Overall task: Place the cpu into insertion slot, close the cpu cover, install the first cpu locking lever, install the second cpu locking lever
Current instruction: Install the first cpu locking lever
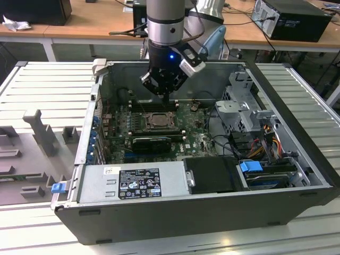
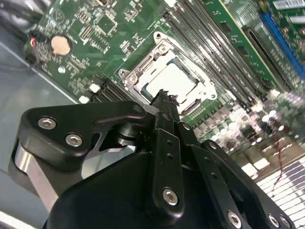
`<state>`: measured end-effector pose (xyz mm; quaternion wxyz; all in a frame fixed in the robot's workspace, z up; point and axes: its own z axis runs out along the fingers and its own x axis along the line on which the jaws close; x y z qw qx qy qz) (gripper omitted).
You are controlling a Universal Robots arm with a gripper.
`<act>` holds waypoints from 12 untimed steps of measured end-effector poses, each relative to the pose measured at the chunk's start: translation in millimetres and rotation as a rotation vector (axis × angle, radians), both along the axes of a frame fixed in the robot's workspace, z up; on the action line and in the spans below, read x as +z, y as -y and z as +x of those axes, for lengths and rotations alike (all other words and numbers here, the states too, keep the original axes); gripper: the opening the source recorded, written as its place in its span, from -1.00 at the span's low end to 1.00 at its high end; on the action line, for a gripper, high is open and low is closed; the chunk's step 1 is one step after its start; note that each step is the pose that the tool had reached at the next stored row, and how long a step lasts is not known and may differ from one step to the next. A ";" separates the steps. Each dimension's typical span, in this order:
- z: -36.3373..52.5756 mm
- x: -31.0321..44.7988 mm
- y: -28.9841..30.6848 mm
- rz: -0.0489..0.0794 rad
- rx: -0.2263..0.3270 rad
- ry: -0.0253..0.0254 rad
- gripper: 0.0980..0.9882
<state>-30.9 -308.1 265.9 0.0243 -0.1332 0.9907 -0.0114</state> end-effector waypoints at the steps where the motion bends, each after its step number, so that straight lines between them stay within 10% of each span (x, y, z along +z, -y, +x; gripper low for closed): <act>1: -0.9 -0.4 0.0 0.000 0.032 -0.0006 -0.98; 12: -8.1 -12.2 -0.3 0.000 -0.189 -0.0032 -0.98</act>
